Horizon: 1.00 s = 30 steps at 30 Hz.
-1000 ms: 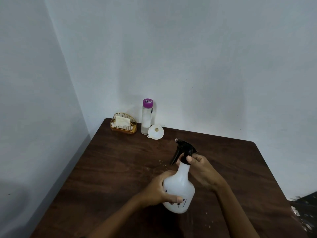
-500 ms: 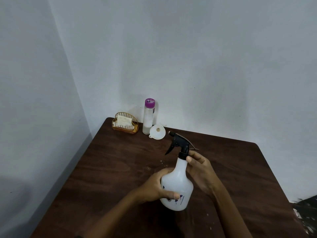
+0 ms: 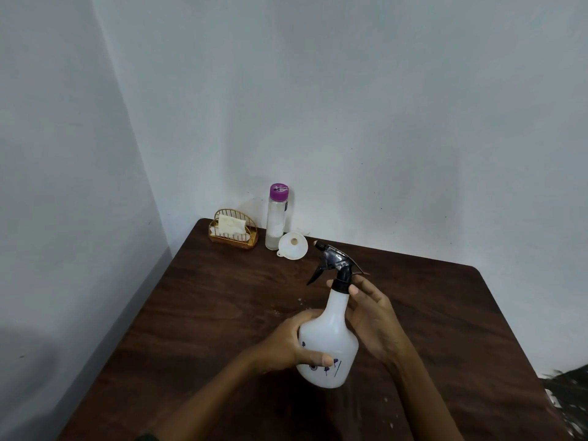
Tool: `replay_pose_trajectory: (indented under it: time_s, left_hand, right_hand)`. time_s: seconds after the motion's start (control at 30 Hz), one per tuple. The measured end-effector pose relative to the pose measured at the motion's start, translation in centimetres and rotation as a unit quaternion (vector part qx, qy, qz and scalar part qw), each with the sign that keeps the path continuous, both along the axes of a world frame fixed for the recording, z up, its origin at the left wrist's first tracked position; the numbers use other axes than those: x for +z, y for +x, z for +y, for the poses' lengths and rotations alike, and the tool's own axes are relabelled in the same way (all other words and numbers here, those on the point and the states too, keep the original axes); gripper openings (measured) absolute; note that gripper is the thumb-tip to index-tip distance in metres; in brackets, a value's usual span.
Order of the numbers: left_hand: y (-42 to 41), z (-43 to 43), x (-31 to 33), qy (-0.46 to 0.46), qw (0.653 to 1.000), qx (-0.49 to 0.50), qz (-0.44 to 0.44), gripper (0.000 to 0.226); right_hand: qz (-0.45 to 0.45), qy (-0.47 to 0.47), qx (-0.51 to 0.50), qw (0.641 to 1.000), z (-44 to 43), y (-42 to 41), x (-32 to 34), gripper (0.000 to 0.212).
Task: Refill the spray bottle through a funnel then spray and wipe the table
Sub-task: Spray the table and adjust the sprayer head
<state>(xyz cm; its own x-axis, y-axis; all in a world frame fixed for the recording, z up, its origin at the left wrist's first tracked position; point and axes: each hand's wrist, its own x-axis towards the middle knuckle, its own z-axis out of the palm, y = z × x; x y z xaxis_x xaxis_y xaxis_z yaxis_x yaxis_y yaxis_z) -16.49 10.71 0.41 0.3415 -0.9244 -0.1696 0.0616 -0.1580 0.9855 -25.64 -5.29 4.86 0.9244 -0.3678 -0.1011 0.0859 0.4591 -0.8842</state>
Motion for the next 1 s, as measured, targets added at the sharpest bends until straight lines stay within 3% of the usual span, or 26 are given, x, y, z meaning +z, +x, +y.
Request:
replay_pose_trajectory:
  time_s: [0.13,0.3,0.53,0.73,1.0]
  left_hand:
    - [0.1,0.0,-0.1,0.007,1.000,-0.009,-0.009,0.069]
    - [0.0,0.2,-0.5,0.012,1.000,-0.009,-0.008,0.073]
    - [0.3,0.5,-0.9,0.030,0.999,-0.026,-0.024,0.076]
    - [0.7,0.4,-1.6,0.057,0.996,-0.027,-0.055,0.080]
    - [1.2,1.4,-2.9,0.081,0.994,-0.014,-0.070,0.078]
  right_hand:
    - [-0.015,-0.017,0.010,1.000,-0.1,0.0,0.3,0.076]
    - [0.034,-0.094,-0.041,0.994,-0.2,0.4,0.6,0.066]
    - [-0.024,-0.054,-0.021,0.998,-1.8,0.4,2.5,0.072]
    - [-0.063,-0.038,-0.084,0.994,-3.3,1.3,4.8,0.082]
    - [-0.105,-0.100,-0.135,0.980,-5.7,1.3,8.6,0.069]
